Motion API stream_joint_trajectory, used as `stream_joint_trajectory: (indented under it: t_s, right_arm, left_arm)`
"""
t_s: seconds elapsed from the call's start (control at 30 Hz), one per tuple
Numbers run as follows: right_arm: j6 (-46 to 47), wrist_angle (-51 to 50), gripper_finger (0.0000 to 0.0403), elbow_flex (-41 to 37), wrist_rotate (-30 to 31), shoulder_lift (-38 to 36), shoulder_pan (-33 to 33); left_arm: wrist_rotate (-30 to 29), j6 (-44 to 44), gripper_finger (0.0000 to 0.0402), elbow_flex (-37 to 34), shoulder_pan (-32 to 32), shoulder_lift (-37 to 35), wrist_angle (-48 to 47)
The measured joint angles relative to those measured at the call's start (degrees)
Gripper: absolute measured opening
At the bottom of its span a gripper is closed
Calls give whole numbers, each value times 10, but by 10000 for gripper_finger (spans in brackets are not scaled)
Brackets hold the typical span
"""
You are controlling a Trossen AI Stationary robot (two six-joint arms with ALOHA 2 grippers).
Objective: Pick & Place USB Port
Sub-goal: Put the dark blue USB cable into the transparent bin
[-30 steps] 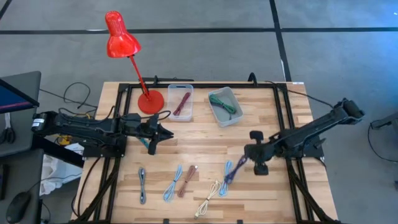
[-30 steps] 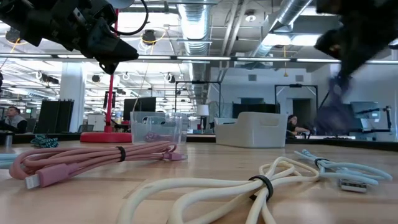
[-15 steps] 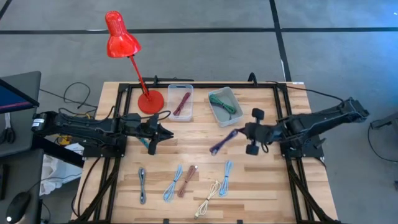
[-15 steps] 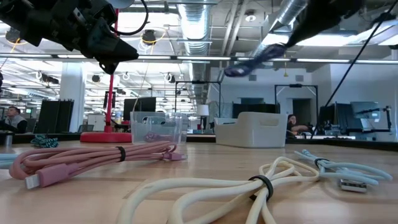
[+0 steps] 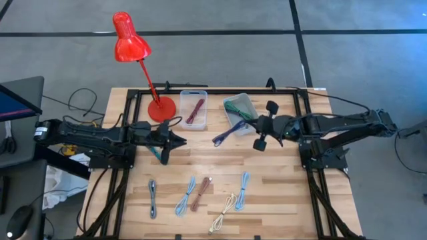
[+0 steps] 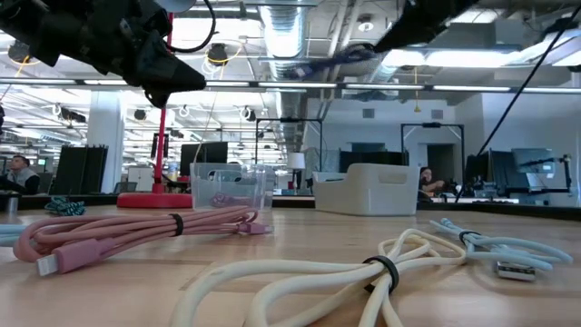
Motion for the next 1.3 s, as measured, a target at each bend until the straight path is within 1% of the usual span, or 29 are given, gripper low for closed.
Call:
stream_joint_trajectory:
  t_s: [0.13, 0.23, 0.33, 0.53, 0.73, 0.87, 1.03, 1.2, 1.3]
  right_arm:
    - [-32, 61, 0, 0, -29, 12, -10]
    - [-43, 88, 0, 0, -42, 30, -19]
    - [-52, 114, 0, 0, -43, 49, -26]
    - [-61, 149, 0, 0, -44, 81, -36]
    - [-69, 166, 0, 0, -44, 91, -45]
    - [-74, 180, 0, 0, -44, 91, -51]
    - [-84, 188, 0, 0, -46, 91, -62]
    - [-84, 197, 0, -1, -62, 102, -72]
    - [-86, 227, 0, 1, -75, 119, -76]
  left_arm:
    - [-41, 0, 60, 0, 0, 4, 26]
    - [-44, 7, 74, 0, 0, 17, 52]
    - [-45, 15, 96, 0, 0, 37, 76]
    - [-45, 16, 157, 0, 0, 88, 136]
    - [-45, 16, 208, 0, 0, 131, 210]
    - [-45, 16, 233, 0, 0, 152, 227]
    - [-45, 16, 250, 0, 0, 172, 254]
    - [-45, 16, 248, 0, 0, 177, 285]
    - [-45, 16, 246, 0, 1, 176, 285]
